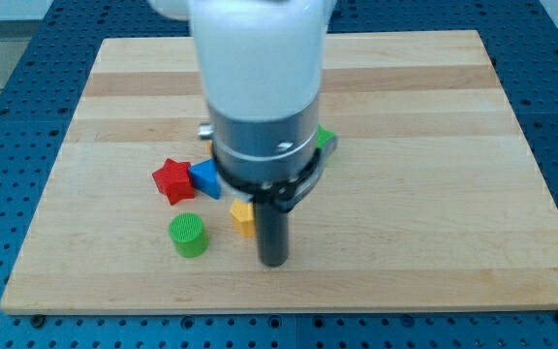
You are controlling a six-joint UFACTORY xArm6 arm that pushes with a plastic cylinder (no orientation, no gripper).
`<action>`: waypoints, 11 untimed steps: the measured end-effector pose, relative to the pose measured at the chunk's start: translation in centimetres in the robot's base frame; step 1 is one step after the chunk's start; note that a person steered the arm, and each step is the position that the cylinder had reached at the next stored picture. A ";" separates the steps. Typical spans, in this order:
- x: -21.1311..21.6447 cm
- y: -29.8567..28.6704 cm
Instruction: Move the green circle closely to the yellow hexagon
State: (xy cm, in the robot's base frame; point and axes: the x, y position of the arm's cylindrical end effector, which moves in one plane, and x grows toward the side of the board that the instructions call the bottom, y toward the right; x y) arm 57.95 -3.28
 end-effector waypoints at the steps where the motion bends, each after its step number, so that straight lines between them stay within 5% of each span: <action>1: 0.8 -8.4; 2: 0.0 -14.3; 3: -3.7 -11.9; 5: -3.2 -9.0; 7: -1.6 -14.0; 11: -9.6 -5.5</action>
